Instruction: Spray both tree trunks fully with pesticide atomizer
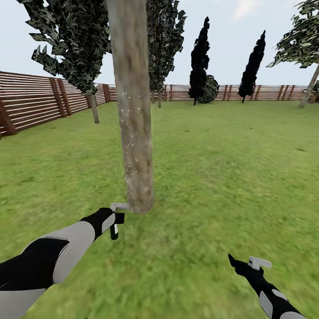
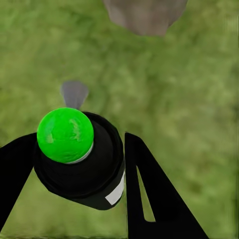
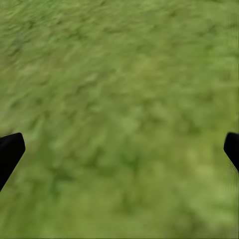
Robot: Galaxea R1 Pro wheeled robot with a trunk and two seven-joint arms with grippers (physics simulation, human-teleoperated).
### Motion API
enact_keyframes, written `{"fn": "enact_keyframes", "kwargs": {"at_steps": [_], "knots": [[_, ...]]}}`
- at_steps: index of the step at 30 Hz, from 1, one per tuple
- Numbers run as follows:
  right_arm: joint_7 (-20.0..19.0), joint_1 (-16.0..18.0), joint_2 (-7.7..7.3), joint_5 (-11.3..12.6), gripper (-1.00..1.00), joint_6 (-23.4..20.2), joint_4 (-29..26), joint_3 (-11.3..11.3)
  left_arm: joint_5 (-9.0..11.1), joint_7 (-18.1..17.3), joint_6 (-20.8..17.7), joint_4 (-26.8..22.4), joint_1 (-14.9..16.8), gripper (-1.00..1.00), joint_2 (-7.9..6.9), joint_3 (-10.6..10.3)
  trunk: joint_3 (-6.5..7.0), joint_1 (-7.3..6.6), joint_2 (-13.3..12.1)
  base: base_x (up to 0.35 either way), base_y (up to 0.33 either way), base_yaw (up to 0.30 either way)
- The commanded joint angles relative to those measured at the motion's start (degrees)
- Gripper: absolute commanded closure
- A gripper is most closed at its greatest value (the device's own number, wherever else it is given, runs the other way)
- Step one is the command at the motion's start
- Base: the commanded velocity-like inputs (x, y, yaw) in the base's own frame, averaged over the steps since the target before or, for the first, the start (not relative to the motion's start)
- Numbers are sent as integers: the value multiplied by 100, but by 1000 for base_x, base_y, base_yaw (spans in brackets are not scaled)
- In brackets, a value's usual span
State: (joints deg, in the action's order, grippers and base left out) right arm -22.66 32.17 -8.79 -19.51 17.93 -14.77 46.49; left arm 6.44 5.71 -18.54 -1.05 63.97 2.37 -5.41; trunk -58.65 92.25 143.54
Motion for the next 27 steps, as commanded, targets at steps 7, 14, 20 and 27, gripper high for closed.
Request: {"fn": "enact_keyframes", "kwargs": {"at_steps": [7,14,20,27], "knots": [[-1,0,2,0,-100,0,0,1,-2,1,0,-1,-16,100,0,-4,0,0,0,4,-329,254],[-2,0,5,0,-100,0,0,0,-2,1,0,-1,-21,100,0,-4,0,0,0,96,-328,254],[1,0,7,0,-100,0,0,0,-2,1,0,-1,-21,100,4,-4,0,0,0,134,-326,254],[0,0,7,0,-100,0,0,0,-2,1,0,-1,-25,100,7,-4,0,0,0,118,-326,254]]}}
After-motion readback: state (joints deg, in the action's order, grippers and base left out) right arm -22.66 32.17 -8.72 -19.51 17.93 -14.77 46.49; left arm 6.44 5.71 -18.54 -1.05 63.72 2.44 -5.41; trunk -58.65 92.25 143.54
